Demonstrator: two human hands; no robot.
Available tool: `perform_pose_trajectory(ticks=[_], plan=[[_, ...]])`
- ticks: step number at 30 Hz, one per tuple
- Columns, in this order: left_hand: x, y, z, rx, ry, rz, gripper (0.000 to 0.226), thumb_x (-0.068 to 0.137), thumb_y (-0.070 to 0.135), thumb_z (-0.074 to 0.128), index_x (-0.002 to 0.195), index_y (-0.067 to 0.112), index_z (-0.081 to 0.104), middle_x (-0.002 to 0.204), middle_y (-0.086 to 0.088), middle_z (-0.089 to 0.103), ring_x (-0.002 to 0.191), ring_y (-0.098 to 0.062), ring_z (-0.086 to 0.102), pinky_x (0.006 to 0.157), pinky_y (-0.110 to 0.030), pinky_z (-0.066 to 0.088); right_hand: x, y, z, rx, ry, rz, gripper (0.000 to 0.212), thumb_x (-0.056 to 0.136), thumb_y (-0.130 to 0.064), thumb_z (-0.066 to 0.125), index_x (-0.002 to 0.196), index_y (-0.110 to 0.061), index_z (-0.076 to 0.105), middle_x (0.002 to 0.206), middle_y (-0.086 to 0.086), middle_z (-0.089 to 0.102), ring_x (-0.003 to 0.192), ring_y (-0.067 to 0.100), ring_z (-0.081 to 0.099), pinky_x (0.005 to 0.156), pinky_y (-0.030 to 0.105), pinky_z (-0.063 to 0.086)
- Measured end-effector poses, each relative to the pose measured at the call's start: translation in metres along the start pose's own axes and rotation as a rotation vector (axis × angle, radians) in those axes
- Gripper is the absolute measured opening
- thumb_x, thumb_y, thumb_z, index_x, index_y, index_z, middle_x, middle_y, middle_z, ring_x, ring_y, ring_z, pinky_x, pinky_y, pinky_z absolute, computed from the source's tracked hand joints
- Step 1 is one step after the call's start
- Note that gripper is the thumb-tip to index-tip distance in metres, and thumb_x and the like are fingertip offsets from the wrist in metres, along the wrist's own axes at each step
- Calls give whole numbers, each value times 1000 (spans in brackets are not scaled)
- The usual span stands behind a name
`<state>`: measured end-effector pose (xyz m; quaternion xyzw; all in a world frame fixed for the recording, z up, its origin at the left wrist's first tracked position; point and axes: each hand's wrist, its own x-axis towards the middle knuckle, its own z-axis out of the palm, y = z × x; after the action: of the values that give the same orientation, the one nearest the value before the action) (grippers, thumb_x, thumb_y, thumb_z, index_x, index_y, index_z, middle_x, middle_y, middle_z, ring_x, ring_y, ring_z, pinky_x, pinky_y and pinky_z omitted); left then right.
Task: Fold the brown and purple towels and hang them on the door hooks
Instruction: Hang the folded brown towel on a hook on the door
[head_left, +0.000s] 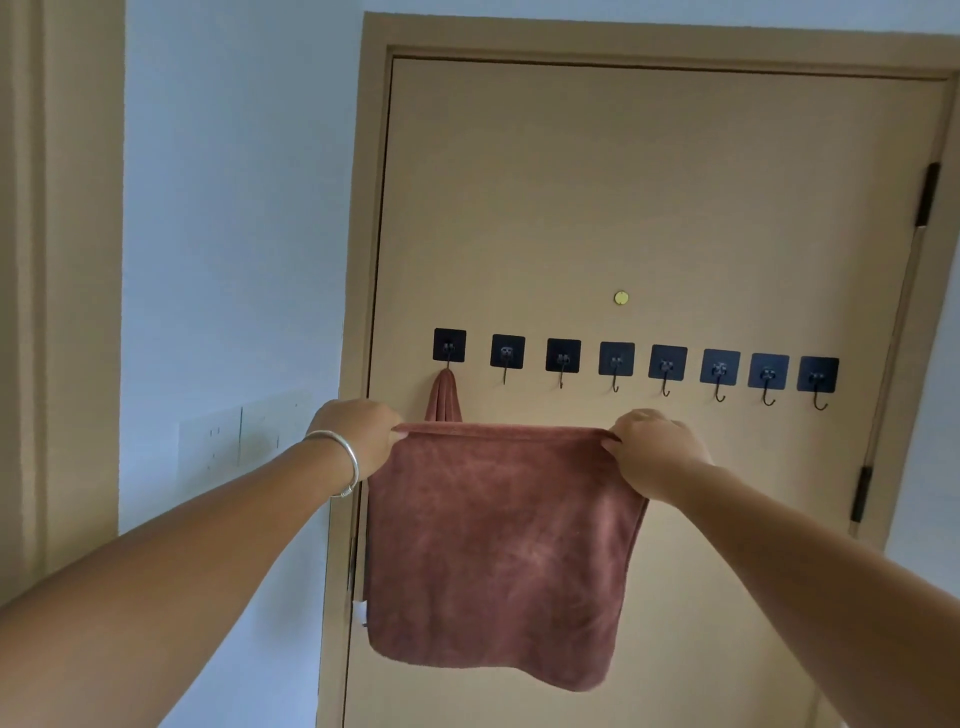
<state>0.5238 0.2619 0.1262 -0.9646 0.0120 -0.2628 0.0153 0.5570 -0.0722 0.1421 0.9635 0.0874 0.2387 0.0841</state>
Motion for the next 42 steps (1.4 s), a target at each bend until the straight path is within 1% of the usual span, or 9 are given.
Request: perform_pose_trajectory(ticks=[9, 14, 18, 23, 27, 29, 32, 37, 42], plan=[[75, -9, 40, -209, 61, 20, 32, 100, 27, 43, 85, 21, 70, 77, 3, 65, 72, -14, 59, 65, -28, 47, 84, -4, 42, 156, 66, 31, 35, 104, -32, 34, 109, -15, 64, 110, 4, 61, 103, 23, 54, 82, 33, 45], [113, -11, 59, -289, 152, 54, 33, 98, 20, 45, 79, 38, 65, 75, 11, 65, 72, -10, 59, 64, -27, 48, 137, 6, 61, 275, 161, -38, 28, 101, -25, 41, 96, -13, 66, 98, 5, 65, 86, 25, 58, 75, 36, 50], [149, -9, 69, -216, 245, 70, 35, 92, 8, 41, 93, 39, 56, 80, 15, 61, 71, -10, 57, 62, -26, 46, 175, 11, 70, 377, 222, -89, 26, 99, -17, 41, 98, -19, 67, 98, 1, 65, 88, 25, 60, 75, 38, 52], [185, -9, 88, -1, 258, 380, 55, 64, -11, 62, 81, 34, 37, 82, 12, 52, 61, -14, 51, 51, -25, 40, 207, 13, 87, 249, 292, -334, 38, 81, 7, 39, 92, -29, 41, 95, -6, 55, 82, 22, 50, 62, 33, 41], [210, -4, 102, 146, 180, 401, 26, 87, 8, 58, 109, 18, 68, 118, -7, 60, 107, -27, 57, 79, -38, 46, 232, 16, 99, 70, 278, -543, 44, 80, 11, 47, 97, -29, 56, 109, -4, 53, 94, 25, 52, 64, 34, 43], [220, -6, 114, 132, 113, 318, 36, 95, 24, 47, 130, 25, 55, 131, 0, 50, 118, -23, 48, 85, -35, 42, 241, 11, 102, 66, 268, -501, 49, 91, 1, 45, 123, -34, 58, 118, -2, 49, 104, 25, 51, 72, 33, 43], [236, -7, 125, 1, 184, 200, 30, 96, 41, 41, 122, 31, 53, 104, 7, 49, 96, -20, 52, 77, -28, 44, 250, -4, 99, 30, 243, -431, 47, 99, -11, 39, 140, -34, 45, 125, 0, 44, 108, 23, 49, 74, 31, 40], [259, 18, 124, 250, 155, 222, 48, 91, 7, 49, 134, 30, 46, 99, -1, 40, 89, -23, 44, 67, -31, 31, 269, -27, 101, -43, 219, -287, 39, 98, -15, 39, 136, -19, 44, 121, 8, 45, 100, 28, 53, 70, 36, 41], [278, 41, 147, 297, 136, 189, 36, 86, 0, 45, 119, 13, 52, 111, -8, 50, 95, -28, 50, 71, -36, 35, 280, -46, 124, -45, 184, -215, 32, 96, -6, 37, 126, -11, 45, 116, 9, 48, 95, 27, 58, 64, 37, 41]])
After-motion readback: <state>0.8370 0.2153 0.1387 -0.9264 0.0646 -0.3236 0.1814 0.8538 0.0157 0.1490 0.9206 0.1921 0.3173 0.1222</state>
